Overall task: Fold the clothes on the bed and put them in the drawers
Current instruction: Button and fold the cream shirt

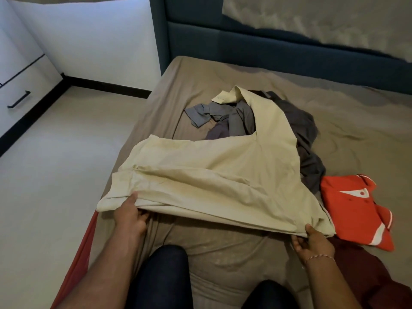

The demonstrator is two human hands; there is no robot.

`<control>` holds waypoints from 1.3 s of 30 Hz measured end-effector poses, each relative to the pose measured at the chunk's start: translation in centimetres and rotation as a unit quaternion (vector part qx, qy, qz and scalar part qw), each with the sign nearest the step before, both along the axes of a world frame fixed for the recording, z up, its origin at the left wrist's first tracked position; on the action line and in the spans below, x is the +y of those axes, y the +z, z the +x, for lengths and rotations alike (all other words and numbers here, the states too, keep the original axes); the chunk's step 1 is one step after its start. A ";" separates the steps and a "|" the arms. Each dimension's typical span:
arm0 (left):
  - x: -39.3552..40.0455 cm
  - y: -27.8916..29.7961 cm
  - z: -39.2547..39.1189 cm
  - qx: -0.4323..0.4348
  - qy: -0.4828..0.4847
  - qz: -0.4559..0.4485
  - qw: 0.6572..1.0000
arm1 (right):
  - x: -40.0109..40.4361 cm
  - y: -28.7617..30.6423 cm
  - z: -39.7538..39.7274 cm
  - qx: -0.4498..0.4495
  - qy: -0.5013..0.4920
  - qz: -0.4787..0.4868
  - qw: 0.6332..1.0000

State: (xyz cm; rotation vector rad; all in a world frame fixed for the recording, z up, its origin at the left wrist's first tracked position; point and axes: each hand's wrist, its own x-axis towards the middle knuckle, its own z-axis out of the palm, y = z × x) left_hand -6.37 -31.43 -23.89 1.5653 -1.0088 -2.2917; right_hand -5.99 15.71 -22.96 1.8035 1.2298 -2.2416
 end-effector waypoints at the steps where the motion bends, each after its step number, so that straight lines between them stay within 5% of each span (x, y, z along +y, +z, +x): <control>1: -0.2 -0.2 1.1 -0.002 -0.004 -0.008 1.000 | -0.2 -0.1 1.1 -0.001 -0.006 -0.002 1.000; 11: -3.7 -3.6 11.6 -0.025 -0.040 -0.115 0.992 | -0.7 -2.0 11.7 0.012 -0.012 0.008 1.000; 14: -4.1 -2.8 13.1 -0.083 -0.029 -0.212 0.973 | -0.9 -1.9 13.0 -0.011 0.003 0.103 0.995; 16: -4.0 -1.9 13.9 -0.182 -0.029 -0.365 0.913 | -1.5 -1.5 13.6 -0.072 0.042 0.289 0.954; 18: -3.0 -0.3 13.8 -0.193 -0.037 -0.512 0.836 | -3.4 0.0 13.8 -0.037 0.095 0.461 0.882; 20: -1.1 1.1 12.5 -0.069 -0.154 -0.606 0.778 | -5.9 1.2 13.2 0.067 0.194 0.581 0.788; 22: 1.4 1.8 10.3 0.076 -0.375 -0.599 0.703 | -9.0 1.7 11.8 0.138 0.315 0.629 0.697; 25: 4.0 0.5 7.8 0.135 -0.628 -0.604 0.472 | -14.4 1.2 9.8 0.155 0.488 0.667 0.541; 27: 4.2 -1.9 6.5 0.041 -0.678 -0.627 0.382 | -16.1 -0.6 8.1 0.133 0.568 0.655 0.480; 30: 1.0 -4.6 7.2 -0.095 -0.668 -0.651 0.348 | -13.9 -3.7 6.6 0.052 0.639 0.625 0.446; 33: -2.5 -6.1 9.0 -0.119 -0.644 -0.692 0.304 | -9.1 -5.7 5.8 -0.026 0.668 0.611 0.423; 35: -2.4 -5.3 9.1 -0.093 -0.607 -0.717 0.329 | -7.7 -5.1 4.5 -0.013 0.645 0.629 0.433; 37: -0.6 -4.0 6.4 -0.054 -0.528 -0.744 0.407 | -8.2 -3.9 1.1 0.034 0.610 0.644 0.461; 39: 1.6 -2.4 1.9 -0.005 -0.489 -0.747 0.451 | -9.9 -2.9 -3.2 0.072 0.614 0.660 0.426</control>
